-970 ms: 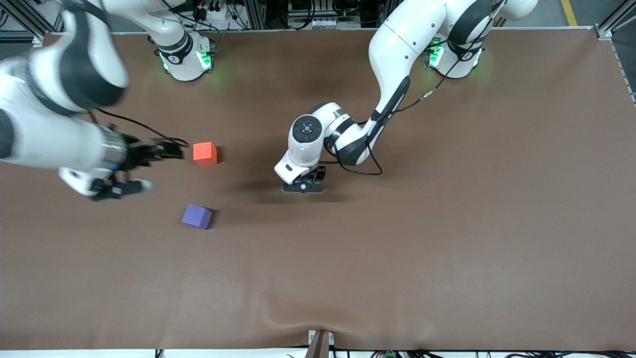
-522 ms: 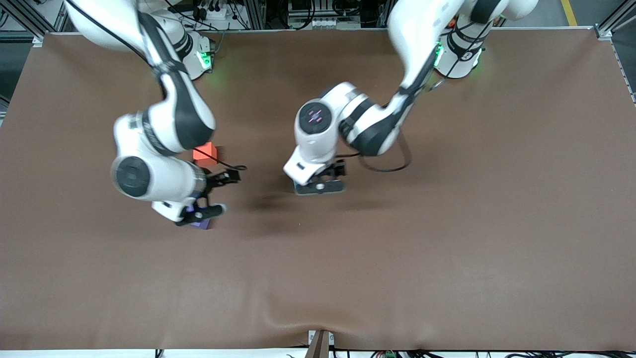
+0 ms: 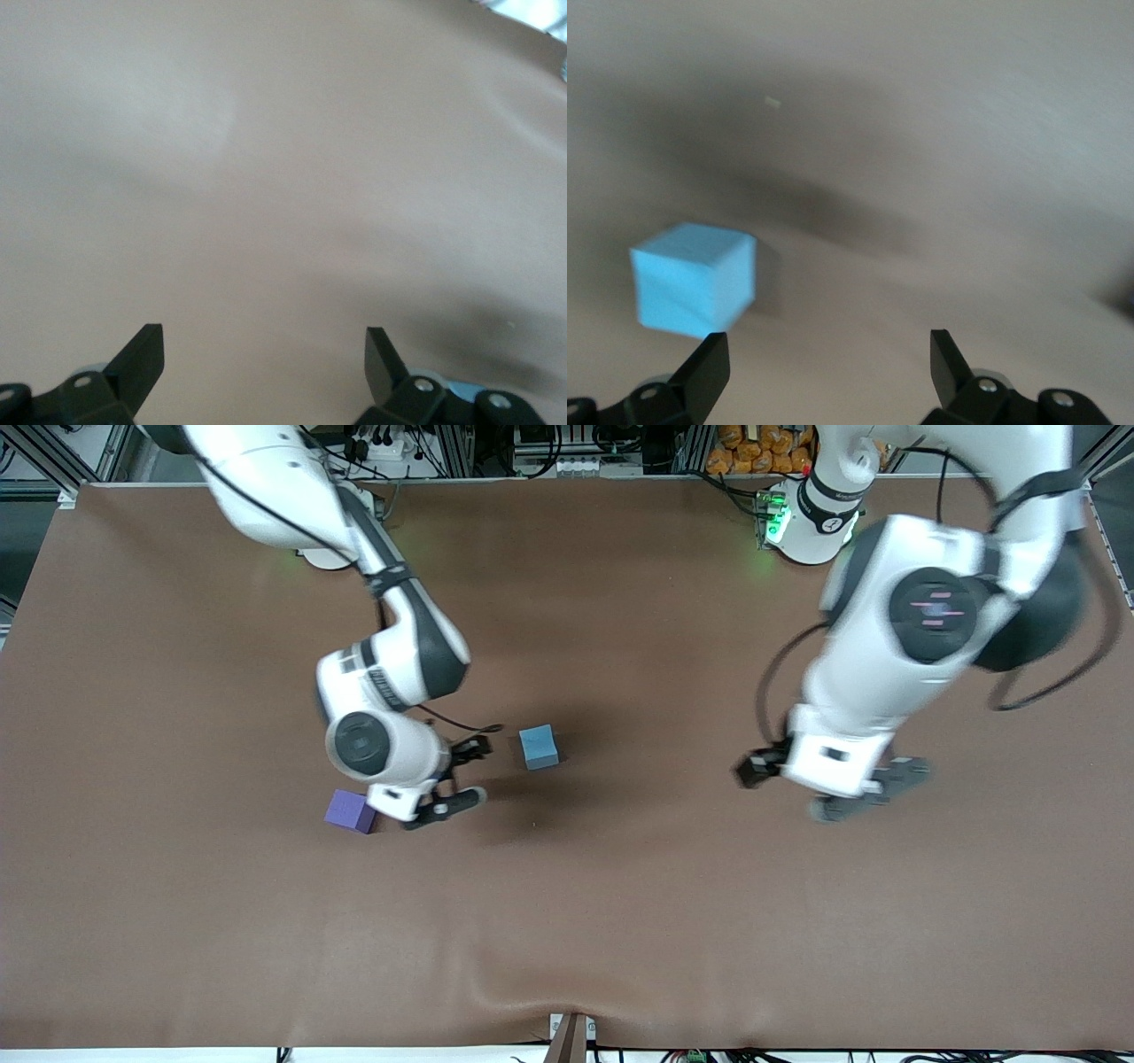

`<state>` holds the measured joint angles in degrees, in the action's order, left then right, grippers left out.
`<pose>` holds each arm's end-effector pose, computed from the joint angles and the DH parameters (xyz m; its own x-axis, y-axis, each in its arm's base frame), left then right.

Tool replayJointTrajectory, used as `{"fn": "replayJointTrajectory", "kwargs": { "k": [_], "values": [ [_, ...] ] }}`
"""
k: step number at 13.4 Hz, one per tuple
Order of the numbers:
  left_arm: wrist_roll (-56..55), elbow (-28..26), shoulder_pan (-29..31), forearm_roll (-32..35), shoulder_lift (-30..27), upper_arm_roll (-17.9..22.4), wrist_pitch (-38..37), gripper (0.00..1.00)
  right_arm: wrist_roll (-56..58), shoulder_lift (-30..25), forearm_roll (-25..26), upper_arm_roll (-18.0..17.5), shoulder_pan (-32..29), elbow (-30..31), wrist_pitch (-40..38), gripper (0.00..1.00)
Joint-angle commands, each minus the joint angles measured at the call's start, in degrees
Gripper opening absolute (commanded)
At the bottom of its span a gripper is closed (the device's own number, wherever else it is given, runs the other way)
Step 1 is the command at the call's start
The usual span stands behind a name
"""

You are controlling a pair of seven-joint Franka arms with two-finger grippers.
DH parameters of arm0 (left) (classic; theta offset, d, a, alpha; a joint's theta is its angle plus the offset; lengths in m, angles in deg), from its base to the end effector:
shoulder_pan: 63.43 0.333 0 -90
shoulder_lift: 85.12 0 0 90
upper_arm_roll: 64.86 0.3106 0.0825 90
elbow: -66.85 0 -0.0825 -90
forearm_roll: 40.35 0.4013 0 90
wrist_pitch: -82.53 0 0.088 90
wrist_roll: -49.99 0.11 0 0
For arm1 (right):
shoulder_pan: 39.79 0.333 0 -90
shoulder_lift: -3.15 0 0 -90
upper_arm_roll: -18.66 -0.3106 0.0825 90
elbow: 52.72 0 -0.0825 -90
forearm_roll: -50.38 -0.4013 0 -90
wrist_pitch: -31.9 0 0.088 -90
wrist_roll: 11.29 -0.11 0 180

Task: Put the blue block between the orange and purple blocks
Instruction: 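Grasp the blue cube with the right gripper while the left gripper releases, then carry the blue cube with the right gripper toward the orange cube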

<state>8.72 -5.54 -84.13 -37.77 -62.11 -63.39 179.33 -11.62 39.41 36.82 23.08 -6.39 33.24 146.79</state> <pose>0.6569 -0.2279 0.5234 0.9284 0.3676 0.0545 0.3693 -0.9290 -0.0251 0.6082 0.3626 0.2720 0.9094 0.3942 -0.1324 0.3742 -0.9146 -0.1533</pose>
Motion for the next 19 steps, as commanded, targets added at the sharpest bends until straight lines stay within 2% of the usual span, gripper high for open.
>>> {"fn": "replayJointTrajectory", "kwargs": {
  "k": [1,3,5,7,11,14,15,16,17,18,19],
  "values": [
    [7.8,-2.7,5.1,2.2,-4.8,-0.8,-4.1,1.00,-0.3,2.0,-0.9,0.9,4.6,-1.5,3.4,1.00],
    [11.5,-3.3,11.3,2.0,-7.0,-1.5,-5.8,1.00,-0.7,2.6,-0.3,0.9,7.5,-0.5,7.6,1.00],
    [18.2,-6.9,15.0,1.9,-10.5,-1.7,-5.6,1.00,-2.5,3.5,-0.8,0.9,7.9,0.8,9.1,1.00],
    [25.8,-10.4,19.0,1.2,-13.1,-1.8,-3.7,1.00,-7.9,4.1,-0.7,0.9,11.4,2.5,12.7,1.00],
    [31.4,-22.4,20.5,-0.6,-20.5,-1.8,3.2,1.00,-9.9,4.5,0.6,1.2,12.0,5.6,14.4,1.00],
    [31.6,-22.2,20.0,-2.0,-21.8,-2.0,1.6,1.00,-10.2,5.0,0.6,1.2,12.1,6.7,14.6,1.00],
    [31.6,-22.1,20.0,-2.9,-22.1,-2.4,0.9,1.00,-10.4,5.0,0.5,1.1,12.1,6.7,14.7,0.93],
    [31.6,-22.2,19.8,-4.3,-23.2,-2.7,0.6,1.00,-11.5,4.8,0.4,1.2,11.9,6.6,14.6,0.50],
    [31.5,-22.1,19.9,-4.7,-23.6,-4.4,0.4,1.00,-12.7,4.7,0.4,1.2,11.3,6.4,14.7,0.22],
    [31.4,-22.1,20.2,-4.8,-24.5,-5.8,0.1,1.00,-12.9,4.5,0.3,1.2,10.7,6.3,14.7,0.09],
    [31.4,-21.9,20.2,-4.7,-24.9,-5.9,-0.6,1.00,-12.9,3.7,0.3,1.5,9.8,6.4,14.3,0.07]
  ]
}}
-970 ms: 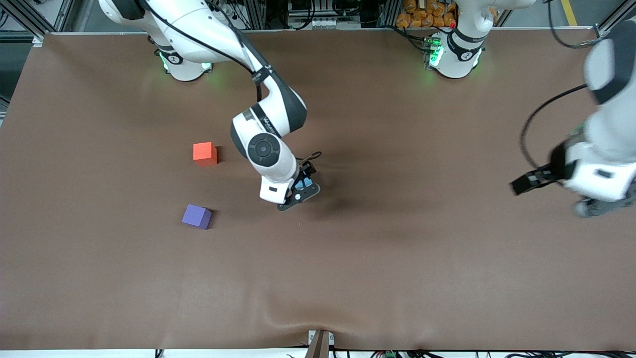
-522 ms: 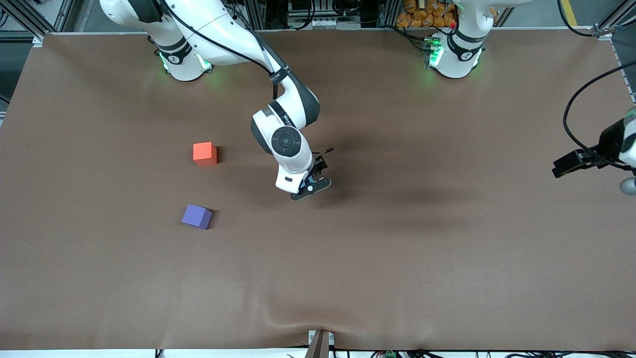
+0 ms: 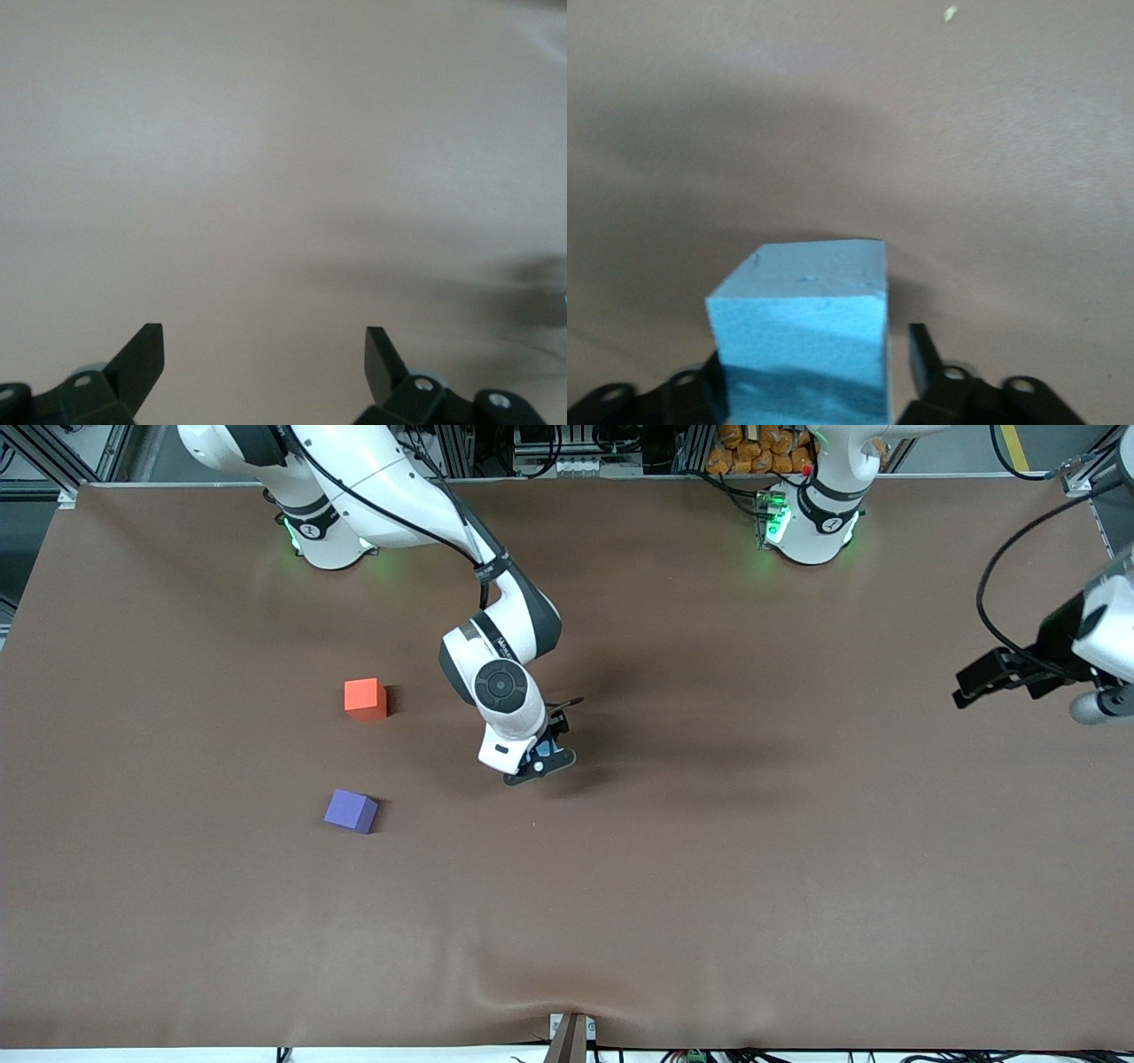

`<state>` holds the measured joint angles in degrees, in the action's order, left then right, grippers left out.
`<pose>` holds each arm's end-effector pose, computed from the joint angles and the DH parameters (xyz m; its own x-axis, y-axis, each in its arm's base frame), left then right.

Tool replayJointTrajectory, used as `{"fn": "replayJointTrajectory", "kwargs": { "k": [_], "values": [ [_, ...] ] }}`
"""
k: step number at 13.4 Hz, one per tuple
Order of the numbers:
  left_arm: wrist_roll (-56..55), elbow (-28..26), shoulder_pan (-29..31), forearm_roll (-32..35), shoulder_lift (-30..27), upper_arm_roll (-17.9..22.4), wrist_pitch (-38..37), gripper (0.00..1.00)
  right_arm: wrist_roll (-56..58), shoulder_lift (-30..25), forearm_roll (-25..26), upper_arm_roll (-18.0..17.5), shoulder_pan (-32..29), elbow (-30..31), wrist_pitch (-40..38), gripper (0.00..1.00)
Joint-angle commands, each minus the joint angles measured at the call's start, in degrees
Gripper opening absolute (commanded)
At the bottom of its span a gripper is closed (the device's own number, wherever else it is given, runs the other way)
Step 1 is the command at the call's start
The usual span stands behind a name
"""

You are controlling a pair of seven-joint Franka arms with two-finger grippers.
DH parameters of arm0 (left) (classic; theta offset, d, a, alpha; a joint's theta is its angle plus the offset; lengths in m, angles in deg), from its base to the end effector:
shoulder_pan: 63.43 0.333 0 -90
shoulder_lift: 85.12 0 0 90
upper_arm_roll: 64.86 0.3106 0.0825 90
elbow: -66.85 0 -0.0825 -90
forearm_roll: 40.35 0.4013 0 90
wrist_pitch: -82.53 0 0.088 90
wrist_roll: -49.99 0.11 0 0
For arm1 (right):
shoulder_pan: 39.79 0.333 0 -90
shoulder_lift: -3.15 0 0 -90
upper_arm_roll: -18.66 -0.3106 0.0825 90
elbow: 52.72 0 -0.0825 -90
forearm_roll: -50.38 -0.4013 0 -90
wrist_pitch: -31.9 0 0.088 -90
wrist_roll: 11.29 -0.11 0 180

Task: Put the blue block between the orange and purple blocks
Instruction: 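Carry the blue cube with the right gripper toward the orange cube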

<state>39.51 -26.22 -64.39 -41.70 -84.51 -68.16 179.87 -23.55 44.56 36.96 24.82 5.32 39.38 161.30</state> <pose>0.5846 -0.0457 0.5952 0.9921 0.1115 0.0584 0.1095 -0.9934 0.0353 0.5320 0.4488 0.1814 0.9392 0.3312 -0.0902 0.3245 -0.9423 -0.0820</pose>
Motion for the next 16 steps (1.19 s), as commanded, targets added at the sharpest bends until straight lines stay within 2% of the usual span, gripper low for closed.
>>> {"fn": "replayJointTrajectory", "kwargs": {
  "k": [1,3,5,7,9,11,13,16],
  "values": [
    [0.8,-0.4,0.6,-0.8,-2.5,-1.2,-1.8,1.00,-0.8,-3.2,0.2,0.0,-4.4,0.6,-1.2,0.07],
    [0.8,0.3,0.6,-0.8,-2.8,-1.1,-3.8,1.00,-0.2,-8.0,0.1,0.0,-10.7,0.9,-7.5,0.07],
    [0.8,0.3,0.6,-0.7,-3.5,-1.0,-4.2,1.00,-0.1,-13.9,0.1,0.1,-14.0,3.7,-13.9,0.07],
    [0.8,0.3,0.6,-0.1,-4.1,-1.0,-4.3,1.00,0.0,-21.5,0.3,0.2,-16.9,12.9,-15.1,0.07],
    [0.7,0.3,0.6,-0.1,-4.9,-0.8,-4.9,1.00,0.0,-25.6,1.5,0.5,-19.1,20.6,-15.1,0.07],
    [0.7,0.3,0.6,-0.1,-4.8,-0.7,-5.5,1.00,0.0,-25.3,2.6,0.5,-21.5,23.2,-14.7,0.07],
    [0.7,0.4,0.6,-0.1,-4.6,-0.6,-5.5,1.00,1.2,-23.8,3.7,0.4,-24.4,23.0,-13.2,0.07],
    [0.8,0.4,0.6,-0.1,-4.5,-0.6,-5.3,1.00,5.7,-19.3,4.8,0.4,-27.6,22.9,-8.0,0.07]
  ]
}}
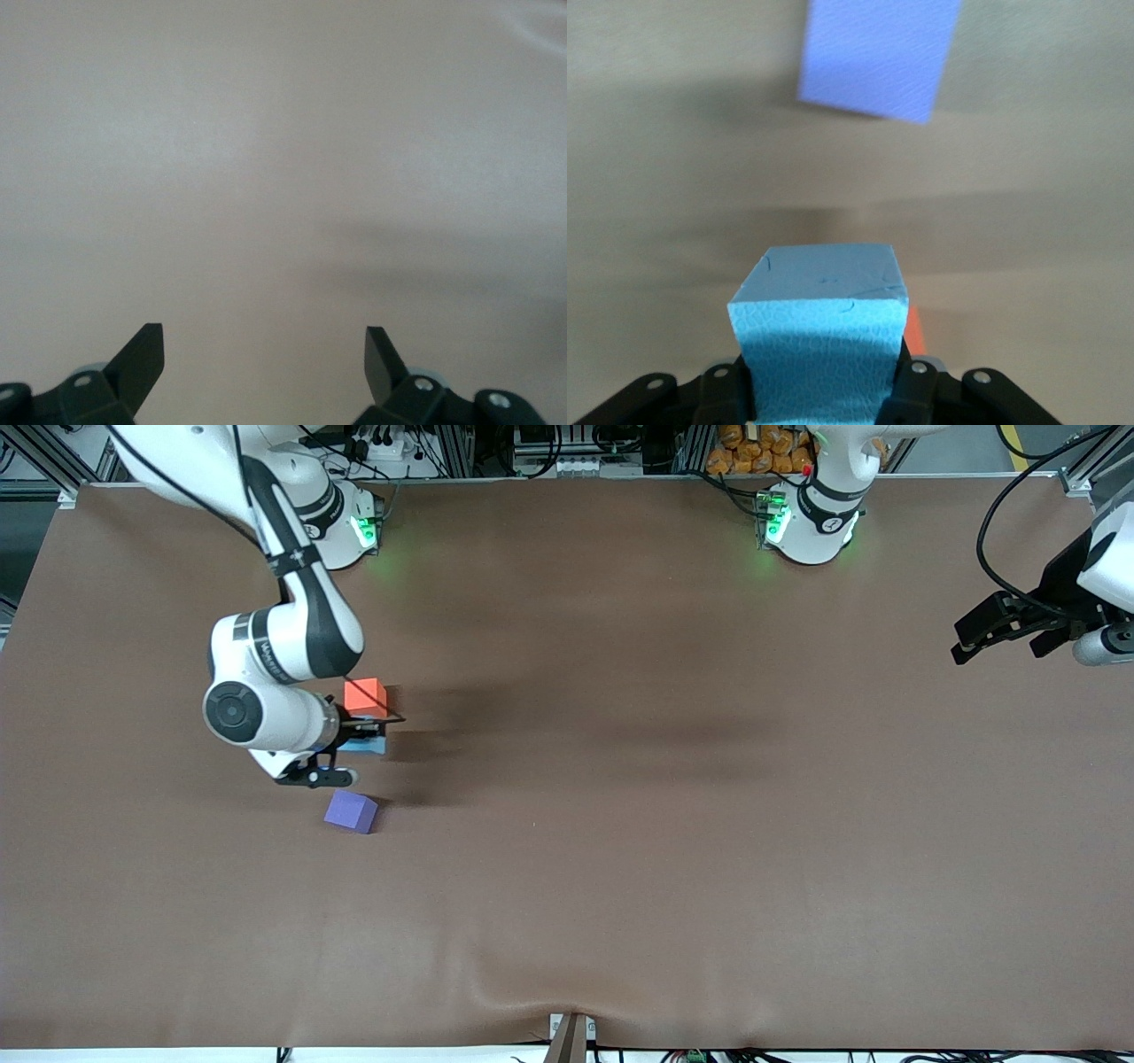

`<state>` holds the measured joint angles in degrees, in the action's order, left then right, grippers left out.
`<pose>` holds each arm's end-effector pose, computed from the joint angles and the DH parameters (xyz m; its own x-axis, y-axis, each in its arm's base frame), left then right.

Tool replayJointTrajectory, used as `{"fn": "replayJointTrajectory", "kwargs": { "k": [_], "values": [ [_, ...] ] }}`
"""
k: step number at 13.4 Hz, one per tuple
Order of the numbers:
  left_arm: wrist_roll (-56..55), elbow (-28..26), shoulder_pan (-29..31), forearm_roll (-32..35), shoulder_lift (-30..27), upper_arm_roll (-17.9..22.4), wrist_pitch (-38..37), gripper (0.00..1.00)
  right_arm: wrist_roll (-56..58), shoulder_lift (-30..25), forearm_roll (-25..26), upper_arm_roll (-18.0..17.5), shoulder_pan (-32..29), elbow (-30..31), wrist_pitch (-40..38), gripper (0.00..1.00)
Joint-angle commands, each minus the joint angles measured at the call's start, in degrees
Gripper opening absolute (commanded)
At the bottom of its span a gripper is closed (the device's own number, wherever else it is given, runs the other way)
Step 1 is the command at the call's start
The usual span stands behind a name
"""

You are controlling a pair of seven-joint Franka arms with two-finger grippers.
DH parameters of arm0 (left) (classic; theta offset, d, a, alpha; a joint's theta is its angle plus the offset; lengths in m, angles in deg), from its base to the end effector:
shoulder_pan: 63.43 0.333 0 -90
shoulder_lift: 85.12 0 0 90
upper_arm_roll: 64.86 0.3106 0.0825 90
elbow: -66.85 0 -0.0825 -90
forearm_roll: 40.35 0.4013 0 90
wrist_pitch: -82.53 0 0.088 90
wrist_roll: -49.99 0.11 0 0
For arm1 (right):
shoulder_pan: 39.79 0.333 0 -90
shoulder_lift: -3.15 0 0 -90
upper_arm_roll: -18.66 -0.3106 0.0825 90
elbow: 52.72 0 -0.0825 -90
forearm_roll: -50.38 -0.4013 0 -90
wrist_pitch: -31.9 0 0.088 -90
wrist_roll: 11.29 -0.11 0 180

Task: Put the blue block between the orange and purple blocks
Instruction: 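Lower the blue cube between the orange and purple cubes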

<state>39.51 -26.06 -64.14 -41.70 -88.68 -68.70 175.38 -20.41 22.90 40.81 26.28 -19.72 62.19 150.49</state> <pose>0.5559 -0.0479 0.6307 0.9929 0.1044 0.0564 0.1029 -0.9942 0.0302 0.5651 0.1347 0.2459 0.9584 -0.0348 -0.2833 -0.0451 -0.9985 -0.0297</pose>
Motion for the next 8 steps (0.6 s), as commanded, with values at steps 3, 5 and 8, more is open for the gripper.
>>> {"fn": "replayJointTrajectory", "kwargs": {
  "k": [3,5,8],
  "values": [
    [0.8,0.8,0.4,-0.1,-0.3,-0.1,-1.0,1.00,7.8,5.6,1.0,-1.1,-5.9,-0.2,7.4,0.08],
    [0.8,1.0,0.4,-0.1,-0.3,-0.1,-1.0,1.00,10.3,6.6,1.0,-1.1,-7.4,-1.9,8.0,0.08],
    [0.8,1.1,0.4,-0.1,-0.1,-0.1,-1.0,1.00,10.4,6.7,1.0,-1.1,-7.3,-2.8,8.2,0.09]
  ]
}}
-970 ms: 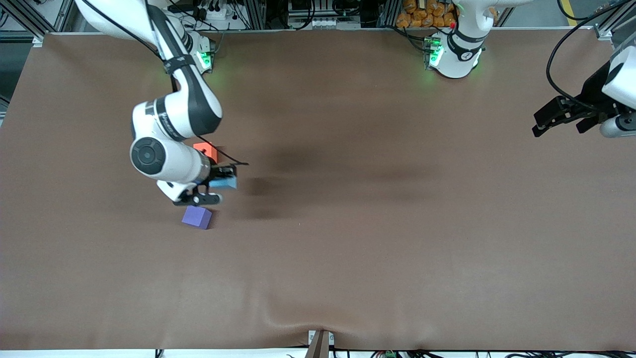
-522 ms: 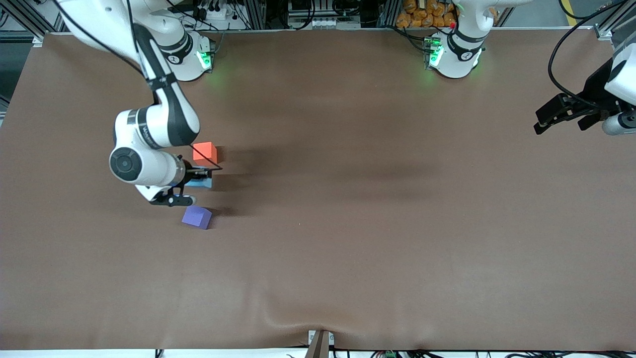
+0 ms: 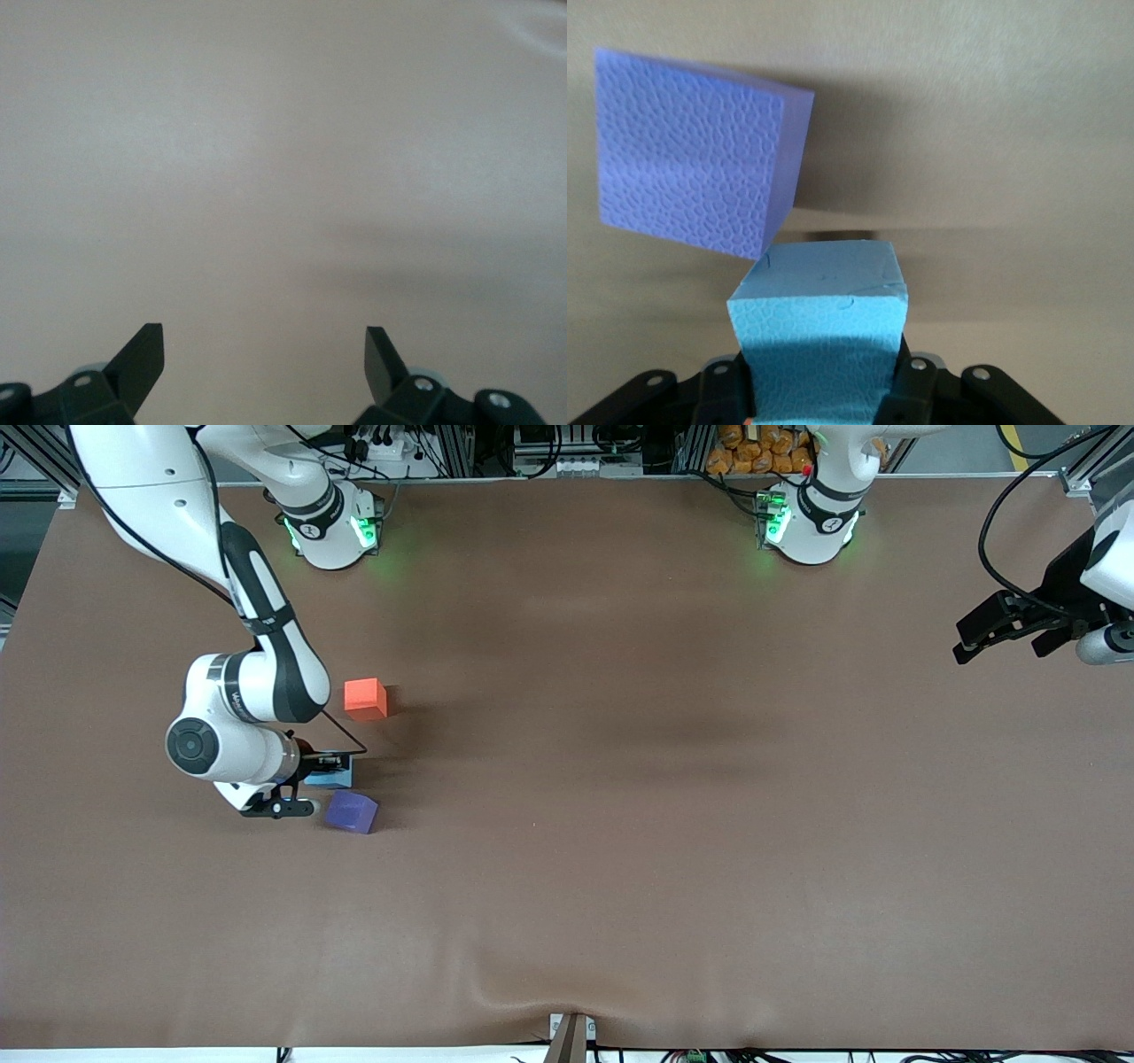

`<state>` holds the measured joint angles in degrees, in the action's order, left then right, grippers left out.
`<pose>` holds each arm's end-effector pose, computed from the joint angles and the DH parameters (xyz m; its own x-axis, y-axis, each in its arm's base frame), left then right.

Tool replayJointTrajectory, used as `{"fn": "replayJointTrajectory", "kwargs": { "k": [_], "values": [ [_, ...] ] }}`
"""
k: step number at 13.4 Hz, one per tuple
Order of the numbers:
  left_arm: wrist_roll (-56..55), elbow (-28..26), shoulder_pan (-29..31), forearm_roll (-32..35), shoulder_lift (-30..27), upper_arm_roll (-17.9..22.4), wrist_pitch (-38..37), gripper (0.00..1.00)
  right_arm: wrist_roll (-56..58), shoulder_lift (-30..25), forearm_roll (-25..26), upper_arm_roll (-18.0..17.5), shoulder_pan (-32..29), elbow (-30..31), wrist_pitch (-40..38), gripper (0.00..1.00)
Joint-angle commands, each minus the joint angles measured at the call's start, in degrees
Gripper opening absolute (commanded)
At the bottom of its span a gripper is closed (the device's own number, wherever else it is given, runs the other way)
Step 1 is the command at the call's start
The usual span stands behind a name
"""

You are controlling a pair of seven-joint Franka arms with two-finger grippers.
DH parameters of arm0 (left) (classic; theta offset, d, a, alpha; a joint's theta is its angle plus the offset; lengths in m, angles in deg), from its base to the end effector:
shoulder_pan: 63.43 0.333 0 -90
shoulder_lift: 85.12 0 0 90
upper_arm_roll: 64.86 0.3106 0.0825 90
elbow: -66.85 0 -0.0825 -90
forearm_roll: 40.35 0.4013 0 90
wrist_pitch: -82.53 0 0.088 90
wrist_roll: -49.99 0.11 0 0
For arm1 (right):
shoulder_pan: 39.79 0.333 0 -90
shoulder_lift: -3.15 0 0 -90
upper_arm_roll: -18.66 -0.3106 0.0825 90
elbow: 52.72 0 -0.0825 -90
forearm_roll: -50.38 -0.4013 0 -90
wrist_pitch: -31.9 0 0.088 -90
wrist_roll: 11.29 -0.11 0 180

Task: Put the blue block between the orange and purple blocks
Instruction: 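Lower the blue cube between the orange and purple cubes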

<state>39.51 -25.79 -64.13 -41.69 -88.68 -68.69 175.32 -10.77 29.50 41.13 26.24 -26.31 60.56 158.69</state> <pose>0.5559 -0.0477 0.6329 0.9927 0.1048 0.0600 0.1031 -0.9942 0.0307 0.5930 0.0672 0.1979 0.9760 0.0134 -0.2174 0.0029 -0.9988 -0.0486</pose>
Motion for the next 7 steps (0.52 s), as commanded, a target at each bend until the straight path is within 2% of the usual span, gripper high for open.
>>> {"fn": "replayJointTrajectory", "kwargs": {
  "k": [1,7],
  "values": [
    [0.8,0.8,0.4,-0.1,-0.1,-0.1,-0.9,1.00,0.8,0.1,0.7,-1.1,-0.7,-1.5,-0.1,0.09],
    [0.8,1.8,0.4,-0.5,0.1,0.1,-0.9,1.00,-0.1,-0.6,0.2,-1.5,0.8,-1.1,-10.1,0.11]
  ]
}}
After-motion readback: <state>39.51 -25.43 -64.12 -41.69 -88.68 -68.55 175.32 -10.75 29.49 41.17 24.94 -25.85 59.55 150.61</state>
